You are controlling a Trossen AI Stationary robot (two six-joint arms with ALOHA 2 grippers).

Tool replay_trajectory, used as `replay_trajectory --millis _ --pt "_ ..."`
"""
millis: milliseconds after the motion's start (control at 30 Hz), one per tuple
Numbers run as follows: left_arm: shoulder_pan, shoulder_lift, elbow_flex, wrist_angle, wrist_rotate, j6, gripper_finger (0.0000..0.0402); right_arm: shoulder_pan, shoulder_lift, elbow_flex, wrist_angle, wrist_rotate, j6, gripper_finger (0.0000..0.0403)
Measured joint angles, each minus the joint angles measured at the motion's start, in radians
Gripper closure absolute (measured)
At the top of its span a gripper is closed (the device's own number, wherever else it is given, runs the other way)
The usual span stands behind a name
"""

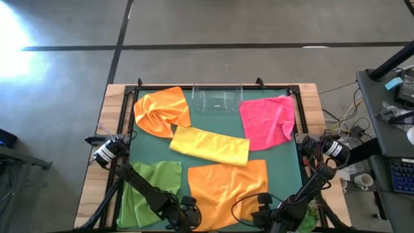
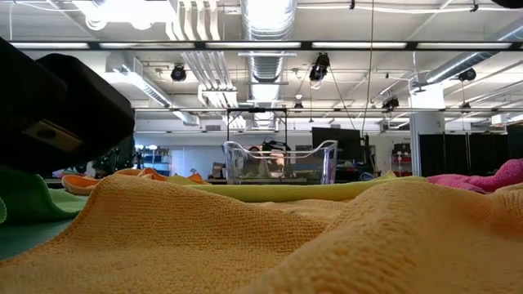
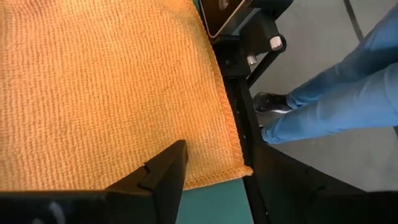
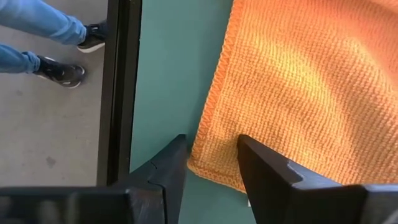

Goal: Fold microfiber towels
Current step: Fold the bottom orange microfiber cloth

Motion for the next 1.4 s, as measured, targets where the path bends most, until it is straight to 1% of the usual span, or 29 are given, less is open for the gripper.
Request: replay_trajectory --millis 133,433,633,733,867,967,1100,1233,1400 --pt "0.001 0.001 -0.004 -0.002 -0.011 0.000 0.0245 -0.001 0.000 -0.001 -0.002 0.001 0.011 0.0293" --pt "0.003 0.010 -0.016 -0.002 -0.022 0.000 0.0320 -0.001 0.001 -0.002 -0.002 0.000 0.037 0.0338" --pt "0.004 0.022 -0.016 -0.045 -0.047 -0.001 0.0373 -0.003 0.002 -0.002 -0.001 -0.001 0.038 0.0344" --pt "0.005 0.022 -0.018 -0.126 -0.074 -0.003 0.0397 -0.011 0.002 -0.003 0.000 -0.007 0.059 0.0345" --pt "0.010 0.023 -0.019 -0.184 -0.114 -0.002 0.0394 -0.027 0.002 0.002 0.000 -0.014 0.060 0.0345" --pt "0.025 0.023 -0.019 -0.228 -0.125 0.000 0.0394 -0.048 0.002 0.005 -0.002 -0.015 0.060 0.0344" --pt "0.043 0.021 -0.020 -0.303 -0.175 -0.001 0.0394 -0.073 0.002 0.006 -0.003 -0.009 0.073 0.0346" --pt "0.051 0.005 -0.021 -0.323 -0.178 0.000 0.0393 -0.082 0.002 0.006 -0.002 -0.009 0.087 0.0346" --pt "0.051 -0.060 -0.011 -0.329 -0.176 0.004 0.0393 -0.082 0.002 0.006 -0.002 -0.011 0.086 0.0346"
